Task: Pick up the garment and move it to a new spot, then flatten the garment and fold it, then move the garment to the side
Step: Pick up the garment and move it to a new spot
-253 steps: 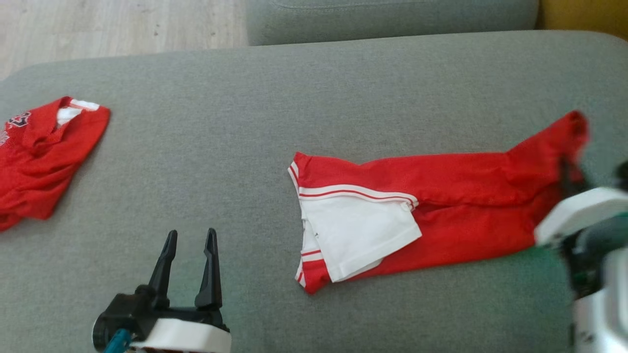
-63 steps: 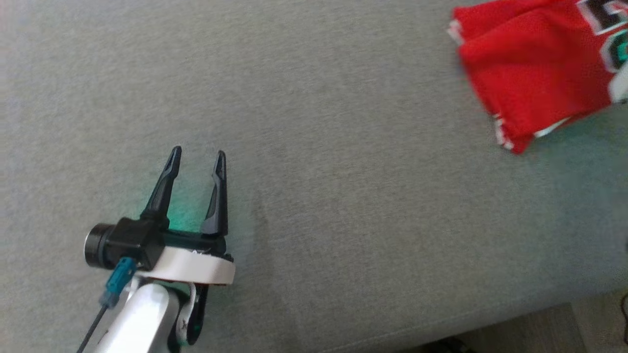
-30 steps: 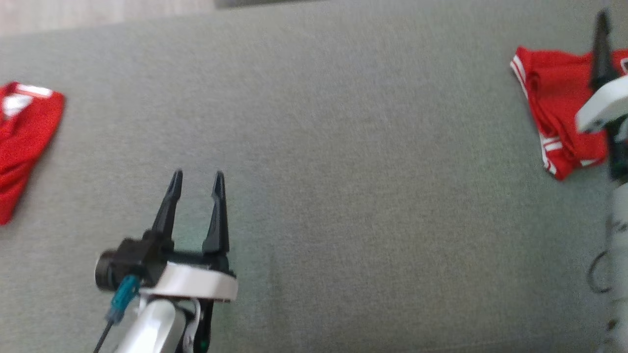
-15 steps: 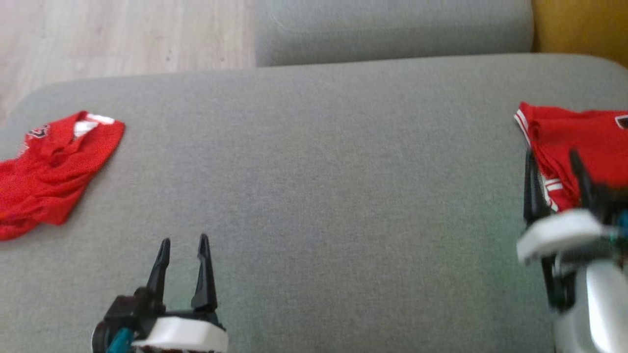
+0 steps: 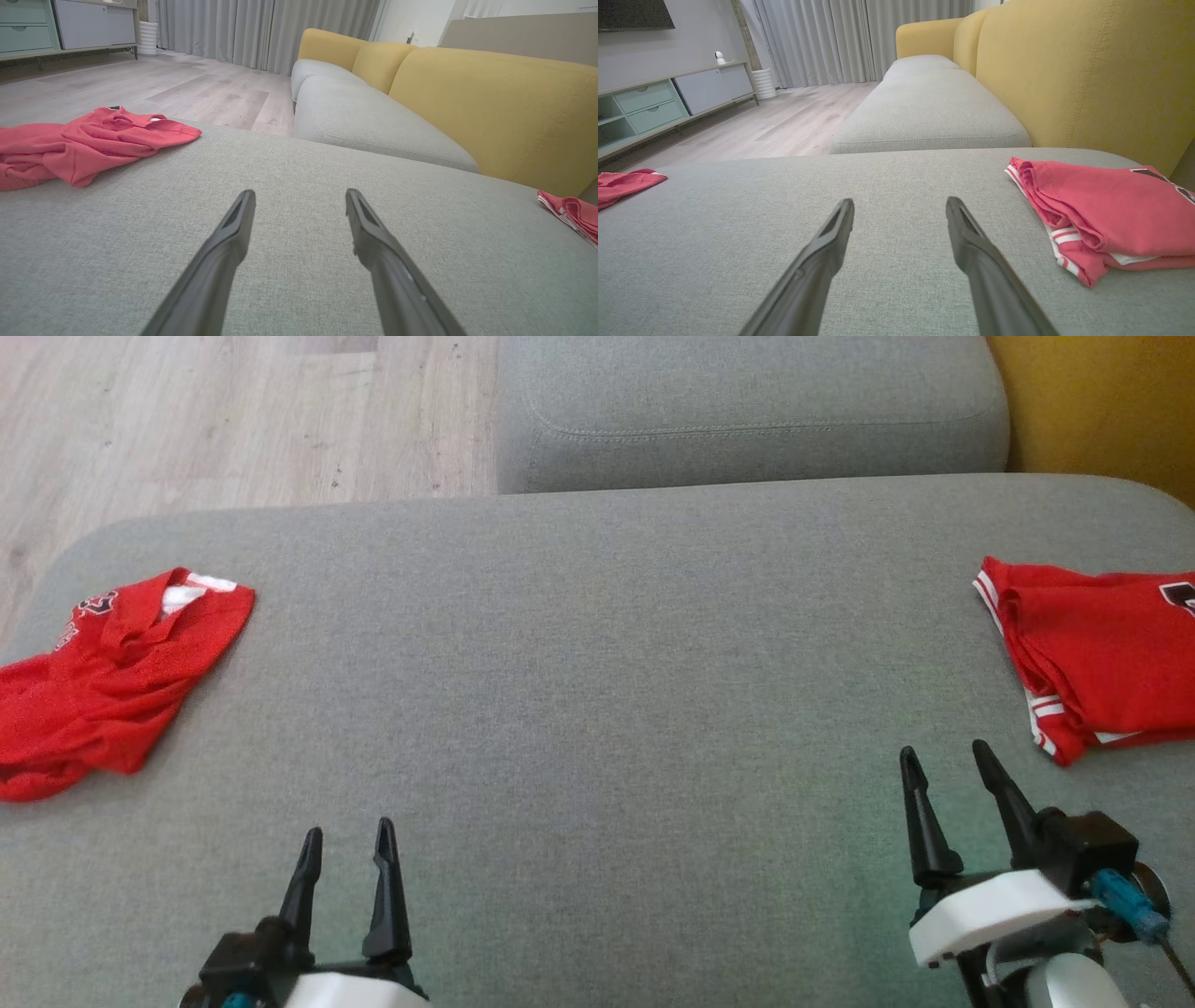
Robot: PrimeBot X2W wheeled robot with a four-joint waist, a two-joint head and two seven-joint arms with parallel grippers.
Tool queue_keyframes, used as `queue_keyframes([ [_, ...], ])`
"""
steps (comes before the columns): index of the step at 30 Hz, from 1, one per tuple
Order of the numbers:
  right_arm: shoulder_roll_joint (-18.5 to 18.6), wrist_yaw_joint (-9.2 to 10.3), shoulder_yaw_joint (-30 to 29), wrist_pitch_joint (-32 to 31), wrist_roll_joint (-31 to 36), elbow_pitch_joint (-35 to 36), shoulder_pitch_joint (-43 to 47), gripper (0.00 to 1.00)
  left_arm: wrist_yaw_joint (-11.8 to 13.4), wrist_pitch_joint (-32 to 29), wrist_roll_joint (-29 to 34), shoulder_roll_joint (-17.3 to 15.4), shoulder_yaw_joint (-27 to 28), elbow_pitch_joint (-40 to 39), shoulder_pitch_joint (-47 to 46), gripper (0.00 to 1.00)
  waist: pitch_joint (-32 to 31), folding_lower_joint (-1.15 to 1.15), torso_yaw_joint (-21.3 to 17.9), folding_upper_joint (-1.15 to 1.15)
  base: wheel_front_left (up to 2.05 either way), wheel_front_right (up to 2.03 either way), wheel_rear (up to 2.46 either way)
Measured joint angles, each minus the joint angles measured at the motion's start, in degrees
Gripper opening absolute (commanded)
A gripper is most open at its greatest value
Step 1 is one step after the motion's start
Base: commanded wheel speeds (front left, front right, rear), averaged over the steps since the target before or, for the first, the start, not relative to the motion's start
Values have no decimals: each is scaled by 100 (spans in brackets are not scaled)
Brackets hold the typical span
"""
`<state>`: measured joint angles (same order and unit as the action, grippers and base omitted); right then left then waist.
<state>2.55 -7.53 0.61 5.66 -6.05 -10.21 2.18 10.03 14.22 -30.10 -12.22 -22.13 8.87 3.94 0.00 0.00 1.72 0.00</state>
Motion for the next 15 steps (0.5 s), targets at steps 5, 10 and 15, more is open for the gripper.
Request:
queue_keyframes([
  [5,0,0,29,0,0,0,0,100,-2,1,1,20,-15,15,0,100,4,0,14,0,0,0,0],
  [10,0,0,37,-1,-1,-2,7,100,-47,5,8,20,-19,38,-2,100,27,1,29,0,0,0,0],
  [15,0,0,35,-3,-1,-3,55,100,-53,5,8,20,-32,55,-4,100,35,0,52,0,0,0,0],
])
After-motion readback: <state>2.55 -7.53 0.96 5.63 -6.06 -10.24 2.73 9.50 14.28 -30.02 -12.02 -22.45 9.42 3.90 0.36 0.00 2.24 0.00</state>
